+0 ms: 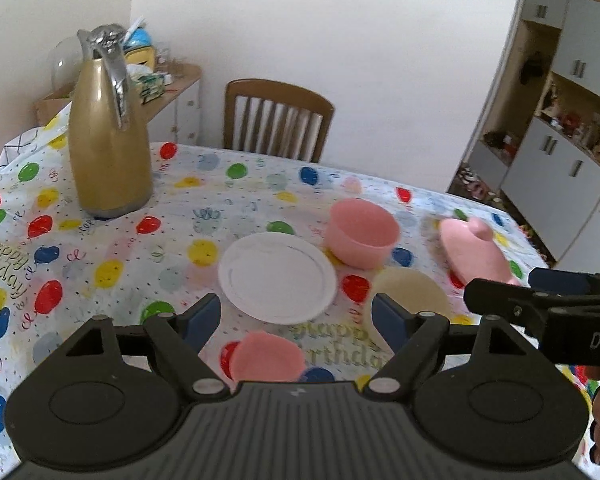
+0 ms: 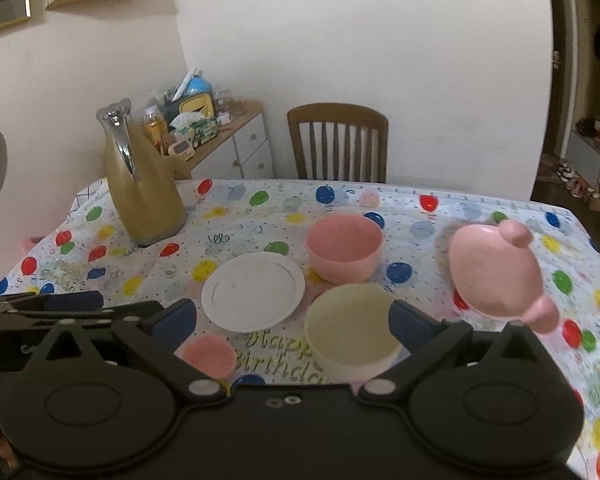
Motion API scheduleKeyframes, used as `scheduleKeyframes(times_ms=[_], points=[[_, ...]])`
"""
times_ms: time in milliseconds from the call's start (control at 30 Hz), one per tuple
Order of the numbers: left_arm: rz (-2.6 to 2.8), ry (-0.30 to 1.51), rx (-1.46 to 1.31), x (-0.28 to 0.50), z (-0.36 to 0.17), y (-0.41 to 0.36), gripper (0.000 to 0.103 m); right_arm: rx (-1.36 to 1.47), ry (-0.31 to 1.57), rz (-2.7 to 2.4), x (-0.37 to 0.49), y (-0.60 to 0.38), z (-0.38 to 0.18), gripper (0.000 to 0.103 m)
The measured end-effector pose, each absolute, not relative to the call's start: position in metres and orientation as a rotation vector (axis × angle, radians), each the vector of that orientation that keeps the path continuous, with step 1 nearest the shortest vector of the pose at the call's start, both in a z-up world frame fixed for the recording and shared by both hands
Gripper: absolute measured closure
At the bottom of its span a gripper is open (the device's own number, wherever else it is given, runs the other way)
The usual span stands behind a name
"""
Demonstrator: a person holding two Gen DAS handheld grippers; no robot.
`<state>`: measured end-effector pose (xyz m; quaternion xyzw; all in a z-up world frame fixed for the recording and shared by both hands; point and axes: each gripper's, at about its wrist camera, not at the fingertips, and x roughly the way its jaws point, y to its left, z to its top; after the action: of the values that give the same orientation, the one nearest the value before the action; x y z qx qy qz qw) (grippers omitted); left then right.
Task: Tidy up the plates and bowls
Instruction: 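Move both grippers to the small white plate beside the gold thermos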
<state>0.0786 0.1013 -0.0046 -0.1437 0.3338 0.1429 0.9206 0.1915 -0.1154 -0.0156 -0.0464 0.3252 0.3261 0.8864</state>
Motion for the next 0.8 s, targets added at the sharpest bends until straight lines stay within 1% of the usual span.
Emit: scheduleKeyframes(times_ms=[467, 567, 667, 700, 767, 800], points=[[0.388, 0.785, -0.351, 0.146, -0.040, 0.165, 0.020, -0.127, 0.837, 0.696, 0.281, -0.047, -0.052, 0.002], [0.412, 0.814, -0.358, 0.160, -0.050, 0.177, 0.020, -0.124, 0.895, 0.711, 0.299, -0.032, -0.063, 0.005], [0.427, 0.841, -0.384, 0.170, -0.060, 0.187, 0.020, -0.122, 0.934, 0.721, 0.314, -0.020, -0.074, 0.010], [0.431, 0.848, -0.390, 0.172, -0.062, 0.189, 0.020, -0.120, 0.949, 0.719, 0.319, -0.016, -0.078, 0.014], [0.439, 0.861, -0.402, 0.179, -0.068, 0.194, 0.020, -0.112, 0.978, 0.717, 0.329, -0.011, -0.084, 0.015], [0.440, 0.866, -0.408, 0.182, -0.071, 0.197, 0.020, -0.108, 0.993, 0.720, 0.333, -0.008, -0.087, 0.017]])
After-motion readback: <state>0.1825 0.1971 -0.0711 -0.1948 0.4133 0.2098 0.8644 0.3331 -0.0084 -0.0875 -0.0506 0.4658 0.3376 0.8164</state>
